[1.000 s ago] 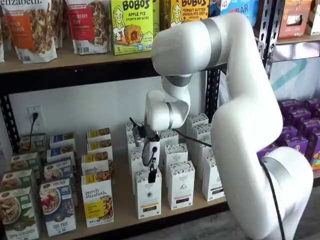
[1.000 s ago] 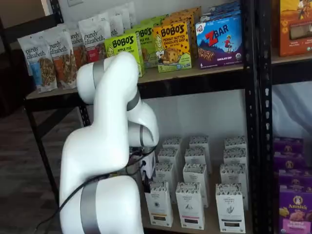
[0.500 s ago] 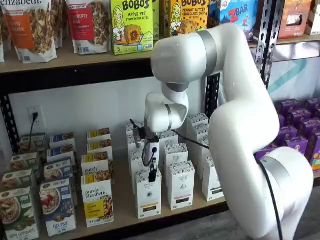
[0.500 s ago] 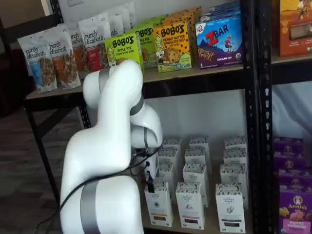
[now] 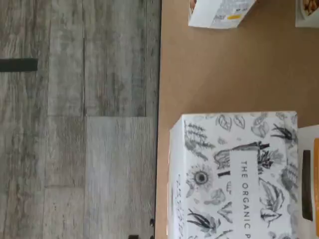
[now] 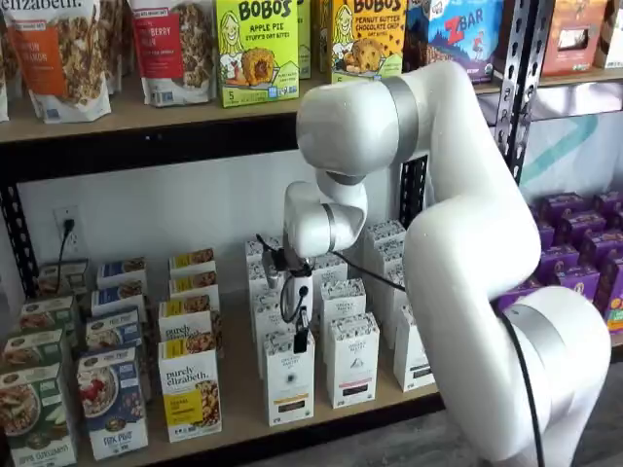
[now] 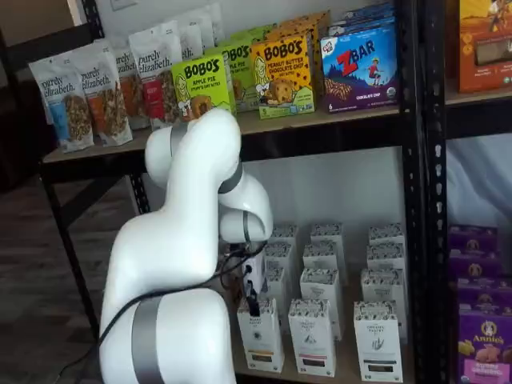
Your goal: Pick up the white box with a yellow strip in the middle, on the bottom shelf, the fourth box from the left
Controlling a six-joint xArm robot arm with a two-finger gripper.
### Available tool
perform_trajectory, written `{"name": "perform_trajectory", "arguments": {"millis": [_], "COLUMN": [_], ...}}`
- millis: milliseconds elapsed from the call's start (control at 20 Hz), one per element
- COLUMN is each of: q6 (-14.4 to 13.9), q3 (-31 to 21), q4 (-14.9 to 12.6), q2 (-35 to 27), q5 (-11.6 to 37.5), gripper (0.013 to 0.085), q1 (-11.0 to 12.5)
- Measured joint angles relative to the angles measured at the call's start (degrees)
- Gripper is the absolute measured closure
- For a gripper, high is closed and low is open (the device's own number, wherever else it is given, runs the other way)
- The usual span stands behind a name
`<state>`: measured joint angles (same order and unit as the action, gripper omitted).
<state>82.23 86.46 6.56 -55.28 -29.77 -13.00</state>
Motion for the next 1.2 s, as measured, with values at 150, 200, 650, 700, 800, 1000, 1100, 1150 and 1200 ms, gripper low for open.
{"name": "perform_trajectory", "arguments": {"millis": [150,200,650,700,800,1000,1100,1150,1200], "q6": [0.17,0.12,-2.4,-2.49,-2.71,-3.35,-3.64,-3.76,-3.95], "q3": [1.7,2.19,5.37,5.58,5.91,6.63,7.14,7.31,7.53], "q4": [-0.11,-0.16,-2.96,-3.09,-3.35,-3.99,-4.28,-4.38,-4.56], "q2": [-1.1,-1.45,-4.23,-4.42,-4.79,-5.67,-6.22,-6.4,-6.64], "q5": [-1.49,-1.87,-2.79,-2.91,-3.08,-3.22,-3.33,-3.38,-3.44], "gripper": [0.013,0.013,0.013,0.013,0.013,0.013,0.013,0.013,0.013], "q1": [0.3,0.32,0.19,0.2,0.22,0.12,0.07,0.04,0.0]}}
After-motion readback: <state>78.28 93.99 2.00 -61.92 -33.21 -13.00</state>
